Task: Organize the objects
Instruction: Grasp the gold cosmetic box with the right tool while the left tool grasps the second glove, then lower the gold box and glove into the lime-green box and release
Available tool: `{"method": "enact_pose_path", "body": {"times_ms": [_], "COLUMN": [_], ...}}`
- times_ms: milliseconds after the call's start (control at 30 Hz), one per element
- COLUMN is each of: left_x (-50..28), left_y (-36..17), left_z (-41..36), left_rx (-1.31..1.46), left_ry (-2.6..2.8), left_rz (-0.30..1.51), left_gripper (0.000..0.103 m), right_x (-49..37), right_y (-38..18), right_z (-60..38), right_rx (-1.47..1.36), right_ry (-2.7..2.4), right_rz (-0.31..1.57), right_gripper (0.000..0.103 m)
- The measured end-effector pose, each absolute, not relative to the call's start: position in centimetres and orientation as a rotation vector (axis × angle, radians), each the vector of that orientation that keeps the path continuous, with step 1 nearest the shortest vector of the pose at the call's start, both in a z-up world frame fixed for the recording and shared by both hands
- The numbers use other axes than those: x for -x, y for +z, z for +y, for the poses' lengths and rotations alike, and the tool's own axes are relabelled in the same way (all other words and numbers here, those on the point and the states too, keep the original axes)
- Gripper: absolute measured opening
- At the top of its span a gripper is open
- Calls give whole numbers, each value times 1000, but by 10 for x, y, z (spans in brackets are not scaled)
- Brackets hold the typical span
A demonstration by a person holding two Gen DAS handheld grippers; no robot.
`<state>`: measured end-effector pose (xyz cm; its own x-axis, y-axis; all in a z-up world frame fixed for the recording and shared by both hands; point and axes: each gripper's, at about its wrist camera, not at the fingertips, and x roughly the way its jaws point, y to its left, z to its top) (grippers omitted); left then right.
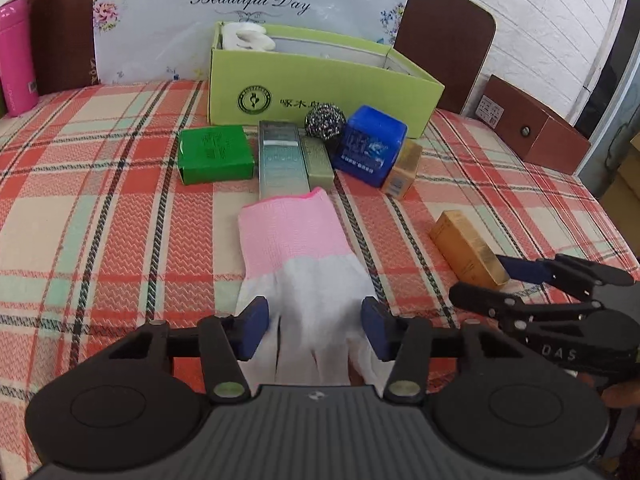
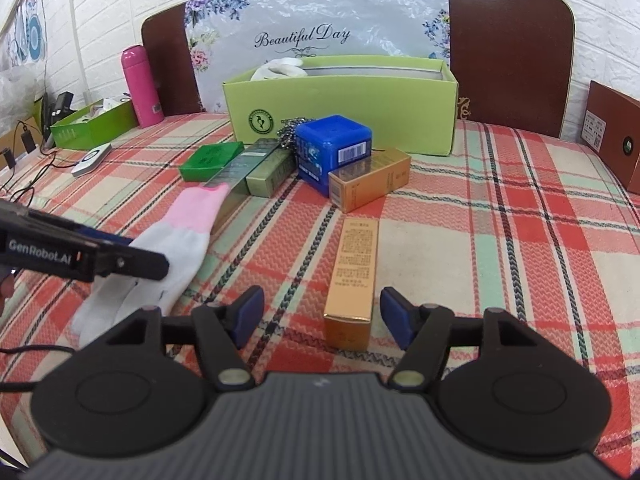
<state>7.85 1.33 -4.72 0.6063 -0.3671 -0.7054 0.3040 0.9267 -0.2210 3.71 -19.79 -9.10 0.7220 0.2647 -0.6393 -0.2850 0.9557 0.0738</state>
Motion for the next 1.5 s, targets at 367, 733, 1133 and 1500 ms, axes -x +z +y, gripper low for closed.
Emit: {"method": "enact_pose_path", "body": {"times_ms": [367,733,1133,1500], "left_x": [-79,-76,-119,-237], "left_y": [-53,-26,62,95], "left_z": [12,20,4,-27], "left_rx": [80,182,147,68], "left_ry": [-358,-467,-534,-480], "left_rz": [843,797,552,535], "left_gripper": [31,3,3,3], "right_x": [-54,-49,-79,-166], "right_y": [-92,-81,-10,19], "right_z": [-202,-206,-213,-220], "right_rx": [-3,-46,-70,-28], "right_ry": [259,308,355,296], "right_rz": [709,697,505,404], "right_gripper": [49,24,24,24]}}
